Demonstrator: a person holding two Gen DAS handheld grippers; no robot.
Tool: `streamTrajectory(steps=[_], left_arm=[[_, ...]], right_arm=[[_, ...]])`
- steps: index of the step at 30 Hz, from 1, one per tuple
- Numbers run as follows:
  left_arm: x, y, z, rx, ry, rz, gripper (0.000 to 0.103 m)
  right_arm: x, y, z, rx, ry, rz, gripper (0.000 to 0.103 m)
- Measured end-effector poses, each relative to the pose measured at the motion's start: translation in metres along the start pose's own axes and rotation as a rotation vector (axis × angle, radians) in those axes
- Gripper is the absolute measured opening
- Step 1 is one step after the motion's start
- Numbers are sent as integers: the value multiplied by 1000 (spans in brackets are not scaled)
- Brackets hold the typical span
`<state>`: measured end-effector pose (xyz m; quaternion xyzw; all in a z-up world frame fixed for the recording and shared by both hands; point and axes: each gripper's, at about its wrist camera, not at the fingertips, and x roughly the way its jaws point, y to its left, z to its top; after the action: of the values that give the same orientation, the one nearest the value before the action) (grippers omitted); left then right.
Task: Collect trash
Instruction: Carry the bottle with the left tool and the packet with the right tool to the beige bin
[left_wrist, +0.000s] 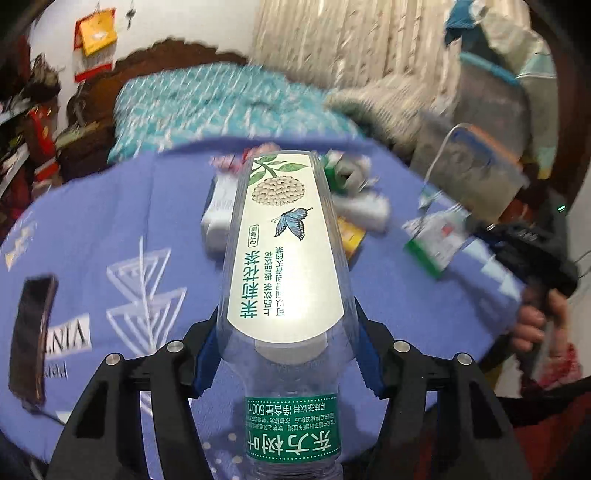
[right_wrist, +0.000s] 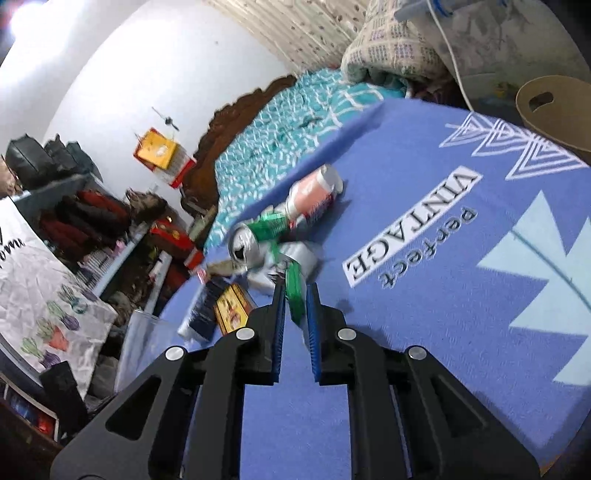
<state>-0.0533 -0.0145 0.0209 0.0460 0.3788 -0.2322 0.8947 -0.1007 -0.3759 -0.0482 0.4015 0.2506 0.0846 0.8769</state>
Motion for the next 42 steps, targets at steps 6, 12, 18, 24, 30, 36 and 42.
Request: streamTrajectory(steps=[6,12,18,24,30,36,42], left_arm=[[34,-61,45,143,-7,-102,59],[83,-107,48,213,78,-170,59],[106,-119,36,230,138,-191,59],[112,-121,28,243,164,-194,59],[121,-125,25,269,190,-209,59],[130,-145,44,313,182,-237,59],[157,-225,81,468,175,-332,59]], right_arm=[[-10,-29,6,59,-13,-44,17],[-9,-49,-14,122,39,-52,80],[1,-15,-12,-216,70,-249,73],[46,-11,-10,-364,201,-376,31],[35,-1,-17,-406,152,-367,7],[-20,-27,20,-295,-6,-401,7],[-84,-89,75,-183,-190,-542,7]])
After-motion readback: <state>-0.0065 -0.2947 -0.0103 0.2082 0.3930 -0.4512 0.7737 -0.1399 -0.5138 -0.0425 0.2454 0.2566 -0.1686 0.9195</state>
